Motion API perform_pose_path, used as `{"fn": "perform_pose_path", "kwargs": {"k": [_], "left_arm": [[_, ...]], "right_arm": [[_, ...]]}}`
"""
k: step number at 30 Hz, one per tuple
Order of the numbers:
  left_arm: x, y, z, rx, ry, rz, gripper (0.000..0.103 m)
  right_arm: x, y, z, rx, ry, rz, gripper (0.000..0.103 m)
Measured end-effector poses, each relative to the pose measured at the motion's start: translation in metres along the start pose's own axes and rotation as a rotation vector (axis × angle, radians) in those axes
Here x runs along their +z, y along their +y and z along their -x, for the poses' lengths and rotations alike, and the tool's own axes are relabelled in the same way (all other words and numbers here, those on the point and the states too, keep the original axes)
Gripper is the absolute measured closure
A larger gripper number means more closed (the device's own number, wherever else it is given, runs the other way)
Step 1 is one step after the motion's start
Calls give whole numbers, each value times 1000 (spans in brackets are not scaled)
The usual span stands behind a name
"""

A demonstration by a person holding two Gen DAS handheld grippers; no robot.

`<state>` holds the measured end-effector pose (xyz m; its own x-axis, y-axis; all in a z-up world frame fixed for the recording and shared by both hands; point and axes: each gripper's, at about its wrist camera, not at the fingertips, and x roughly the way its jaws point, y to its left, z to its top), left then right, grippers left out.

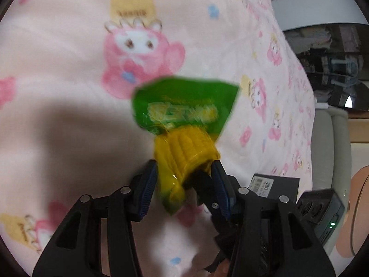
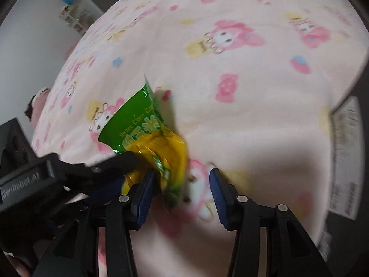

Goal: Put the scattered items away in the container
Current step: 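Move the left gripper to the green corn candy packet and grasp it, then lift the candy packet with the left gripper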

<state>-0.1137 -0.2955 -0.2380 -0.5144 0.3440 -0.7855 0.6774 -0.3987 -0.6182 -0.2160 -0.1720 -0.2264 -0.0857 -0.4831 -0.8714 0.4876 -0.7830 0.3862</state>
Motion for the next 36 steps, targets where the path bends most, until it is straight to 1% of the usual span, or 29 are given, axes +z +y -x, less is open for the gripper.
{"fn": "perform_pose_path", "kwargs": {"k": [1, 2, 3, 4, 5, 6, 7, 9, 11, 12, 15, 18, 21, 26, 28, 30, 32, 34, 35, 36], "left_arm": [[0, 0, -2, -2, 5, -5, 57], [-2, -2, -1, 1, 2, -21, 59], [-4, -5, 3, 6, -12, -43, 70], [-7, -10, 9, 35, -35, -73, 76], [-10, -14, 13, 62, -49, -103, 84], [-17, -18, 19, 66, -56, -131, 85], [-21, -19, 22, 52, -53, -141, 85], [-40, -21, 33, 21, -44, -165, 85], [-54, -26, 44, -2, -50, -195, 85], [-66, -30, 53, -10, -60, -216, 85], [-108, -46, 77, -7, -96, -307, 85], [-147, -63, 93, -32, -84, -388, 87], [-174, -72, 105, -43, -65, -430, 87], [-240, -93, 92, -47, -6, -520, 86], [-266, -103, 88, -60, 27, -541, 86], [-286, -110, 84, -61, 57, -588, 86], [-302, -117, 74, -63, 99, -619, 86], [-311, -118, 58, -65, 152, -628, 86], [-314, -117, 50, -53, 166, -625, 85], [-318, -115, 38, 2, 164, -630, 82]], "right_arm": [[0, 1, -1, 13, 1, 17, 74], [-1, 2, -1, 32, 3, 21, 77], [-2, 3, 2, 25, -5, 29, 78], [-5, 5, 6, 9, -25, 47, 84], [-6, 7, 15, 11, -48, 60, 87], [-8, 7, 24, 14, -59, 63, 87], [-10, 8, 31, 11, -64, 65, 87], [-17, 12, 51, -3, -79, 94, 87], [-30, 18, 77, -17, -98, 134, 87], [-37, 20, 87, -18, -106, 145, 87], [-67, 22, 124, -9, -136, 154, 87], [-99, 13, 160, -5, -170, 144, 87], [-129, -5, 196, 3, -202, 108, 87], [-181, -33, 245, -73, -248, 110, 87], [-203, -52, 263, -75, -261, 84, 87], [-218, -66, 273, -67, -263, 53, 87], [-237, -85, 278, -61, -248, 29, 86], [-251, -98, 276, -68, -231, 23, 85], [-258, -107, 272, -69, -212, 4, 85], [-262, -116, 267, -61, -192, -27, 85]]}}
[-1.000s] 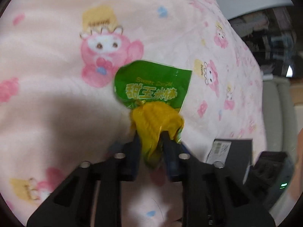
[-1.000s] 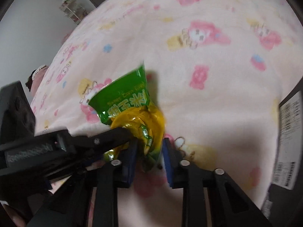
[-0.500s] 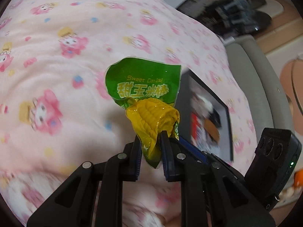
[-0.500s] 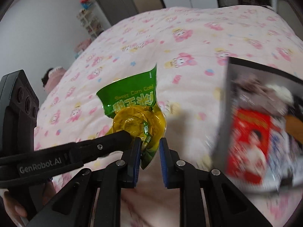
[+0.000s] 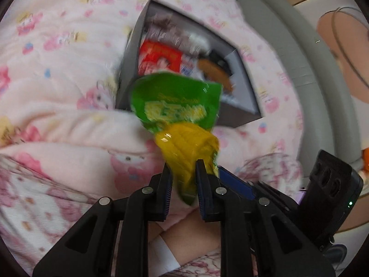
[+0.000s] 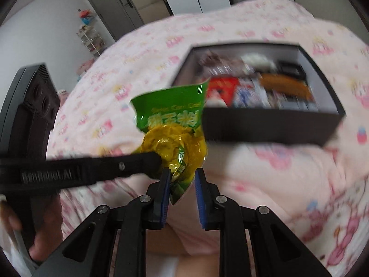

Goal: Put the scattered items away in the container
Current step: 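Lift the candy packet with the left gripper, then carry the candy packet over the box and lower it inside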

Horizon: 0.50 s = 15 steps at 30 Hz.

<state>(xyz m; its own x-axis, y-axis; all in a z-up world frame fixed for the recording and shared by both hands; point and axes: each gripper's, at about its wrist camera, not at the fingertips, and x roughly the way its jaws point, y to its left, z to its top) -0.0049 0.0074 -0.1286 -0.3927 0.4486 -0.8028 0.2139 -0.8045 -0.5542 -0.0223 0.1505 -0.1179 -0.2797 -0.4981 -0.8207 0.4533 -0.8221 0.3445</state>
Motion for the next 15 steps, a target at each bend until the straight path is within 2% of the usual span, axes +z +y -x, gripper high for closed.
{"fn": "perform_pose_path", "kwargs": {"k": [3, 7, 10, 11, 13, 15], "left_arm": [[-1, 1, -31, 94, 56, -21, 81], [9, 9, -18, 62, 47, 5, 80], [16, 21, 0, 22, 6, 30, 65], [15, 25, 3, 42, -11, 32, 60], [17, 30, 3, 125, -49, 27, 59], [19, 35, -6, 109, -28, 33, 59]], "right_arm": [[-8, -19, -11, 36, 37, -73, 85], [-3, -24, 0, 37, -11, -70, 85], [3, -34, 1, 66, -20, -107, 85], [6, -39, -3, 80, -13, -126, 85], [11, -41, -12, 71, 6, -129, 85], [13, -33, -20, 8, 21, -73, 85]]}}
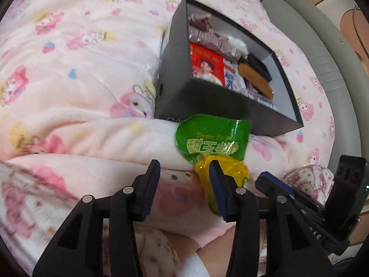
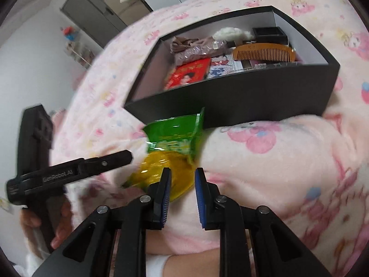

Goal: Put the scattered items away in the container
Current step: 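Carry the candy packet over the box and lower it inside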

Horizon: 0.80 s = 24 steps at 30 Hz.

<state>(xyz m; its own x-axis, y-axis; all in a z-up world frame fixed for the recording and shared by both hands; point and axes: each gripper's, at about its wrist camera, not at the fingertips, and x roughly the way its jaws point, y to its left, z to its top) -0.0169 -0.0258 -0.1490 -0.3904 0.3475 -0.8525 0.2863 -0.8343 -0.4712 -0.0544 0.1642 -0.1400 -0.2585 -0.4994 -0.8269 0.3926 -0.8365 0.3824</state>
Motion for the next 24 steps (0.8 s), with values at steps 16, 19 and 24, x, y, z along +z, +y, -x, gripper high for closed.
{"fn": "perform_pose_path", "kwargs": {"k": [16, 19, 24], "left_arm": [[10, 33, -29, -164, 18, 89, 60], [8, 34, -24, -174, 9, 88, 86], [-2, 13, -22, -112, 13, -10, 99]], "right_arm": [[1, -5, -40, 145, 103, -37, 67], [-2, -4, -30, 168, 67, -1, 78], [-7, -4, -13, 188, 34, 18, 83]]}}
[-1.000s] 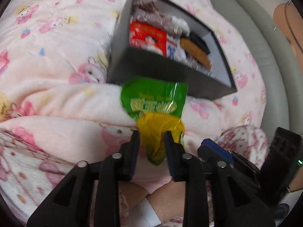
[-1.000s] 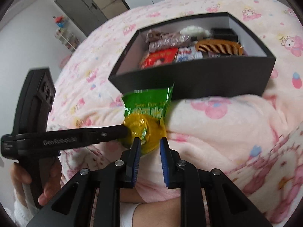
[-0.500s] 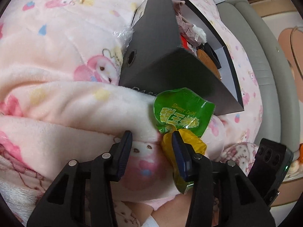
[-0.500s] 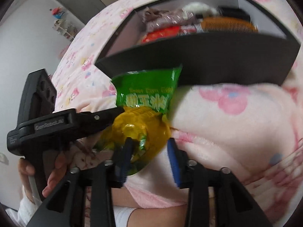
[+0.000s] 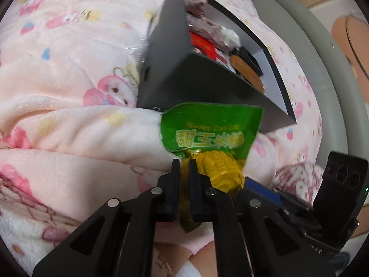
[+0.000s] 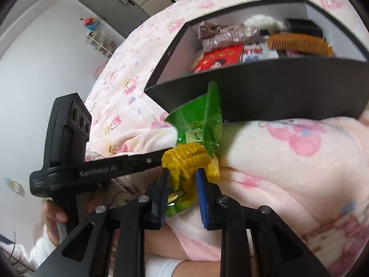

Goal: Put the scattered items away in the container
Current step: 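Carry the candy packet over the box and lower it inside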

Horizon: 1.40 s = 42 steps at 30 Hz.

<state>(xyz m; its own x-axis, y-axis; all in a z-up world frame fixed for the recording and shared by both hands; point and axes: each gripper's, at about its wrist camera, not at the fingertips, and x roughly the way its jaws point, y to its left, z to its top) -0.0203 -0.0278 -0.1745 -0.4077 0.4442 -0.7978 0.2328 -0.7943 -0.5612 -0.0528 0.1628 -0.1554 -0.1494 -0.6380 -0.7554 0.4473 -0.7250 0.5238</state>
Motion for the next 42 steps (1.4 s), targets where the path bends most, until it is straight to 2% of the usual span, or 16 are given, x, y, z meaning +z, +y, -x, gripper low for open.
{"fn": "perform_pose_path", "kwargs": {"k": [2, 5, 7, 9, 10, 12, 13, 14, 17, 20, 22, 25, 31, 36, 39, 42], "left_arm": [[2, 3, 3, 0, 6, 21, 98], [8, 12, 13, -33, -23, 65, 86], [11, 23, 20, -125, -17, 107, 75], [15, 31, 13, -268, 46, 163, 60], [16, 32, 7, -289, 75, 177, 58], [17, 29, -1, -228, 98, 153, 54], [17, 28, -5, -201, 105, 145, 50], [17, 29, -8, -201, 111, 150, 41], [17, 27, -19, -200, 146, 143, 32], [15, 23, -19, -187, 144, 134, 31], [10, 17, -18, -194, 153, 107, 45], [7, 4, -6, -185, 113, 78, 44], [8, -41, 49, -163, -10, -58, 44], [62, -82, 64, -190, -74, -123, 44], [100, -100, 48, -147, -97, -139, 44], [133, -103, 6, -135, -44, -122, 44]], "right_arm": [[-2, -8, -4, -5, 20, -48, 83], [-3, -15, 3, 17, -11, -95, 83], [1, -15, 12, 16, -51, -100, 83], [7, -17, 15, 14, -70, -103, 83], [10, -18, 13, 11, -60, -103, 82], [15, -18, 1, -12, -1, -86, 80], [16, -19, -5, -19, 26, -82, 72], [16, -19, -10, -28, 46, -84, 69], [11, -20, -25, -59, 110, -81, 61], [9, -23, -27, -36, 93, -112, 58], [10, -19, -18, -19, 51, -88, 70], [7, -6, -1, -28, 2, -20, 70], [18, 14, 48, 45, -101, 12, 70], [67, 22, 77, 40, -193, 99, 70], [109, 1, 74, 43, -173, 111, 70], [128, -38, 59, 69, -164, 62, 70]]}}
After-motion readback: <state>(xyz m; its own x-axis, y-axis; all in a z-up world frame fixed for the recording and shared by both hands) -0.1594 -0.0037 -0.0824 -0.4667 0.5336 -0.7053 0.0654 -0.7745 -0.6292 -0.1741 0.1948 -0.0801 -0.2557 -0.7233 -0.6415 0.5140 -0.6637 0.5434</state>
